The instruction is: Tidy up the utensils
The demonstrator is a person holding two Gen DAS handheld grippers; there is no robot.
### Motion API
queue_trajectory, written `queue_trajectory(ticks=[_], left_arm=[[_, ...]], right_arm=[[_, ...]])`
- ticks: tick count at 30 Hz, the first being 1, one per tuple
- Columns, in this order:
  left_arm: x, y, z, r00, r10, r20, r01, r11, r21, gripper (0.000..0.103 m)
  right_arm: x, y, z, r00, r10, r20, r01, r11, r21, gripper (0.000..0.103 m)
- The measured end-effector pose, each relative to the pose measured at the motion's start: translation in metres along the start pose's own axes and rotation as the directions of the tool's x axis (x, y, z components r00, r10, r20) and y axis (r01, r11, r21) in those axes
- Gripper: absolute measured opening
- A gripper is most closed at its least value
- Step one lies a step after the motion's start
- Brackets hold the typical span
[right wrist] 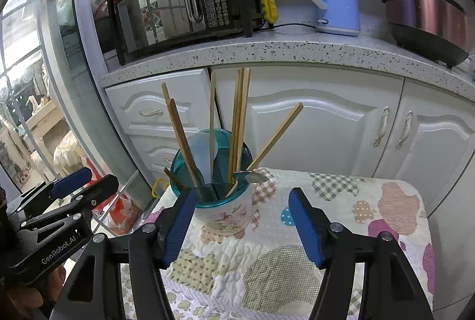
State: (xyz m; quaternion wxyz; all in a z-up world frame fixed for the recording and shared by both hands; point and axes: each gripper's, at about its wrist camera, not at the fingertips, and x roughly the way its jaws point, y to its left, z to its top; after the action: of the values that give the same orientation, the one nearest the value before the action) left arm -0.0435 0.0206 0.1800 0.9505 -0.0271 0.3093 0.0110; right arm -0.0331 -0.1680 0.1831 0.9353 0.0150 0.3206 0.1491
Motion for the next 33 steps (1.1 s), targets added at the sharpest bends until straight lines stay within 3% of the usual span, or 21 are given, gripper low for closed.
queue_trajectory(ticks=[33], left_arm=[[0.007, 0.005, -0.006, 0.999, 0.041, 0.011, -0.041, 0.999, -0.014, 0.053]], right_arm=[[0.012, 0.004, -0.001, 0.999, -0.035, -0.036, 0.034, 0.999, -0.008, 0.07]])
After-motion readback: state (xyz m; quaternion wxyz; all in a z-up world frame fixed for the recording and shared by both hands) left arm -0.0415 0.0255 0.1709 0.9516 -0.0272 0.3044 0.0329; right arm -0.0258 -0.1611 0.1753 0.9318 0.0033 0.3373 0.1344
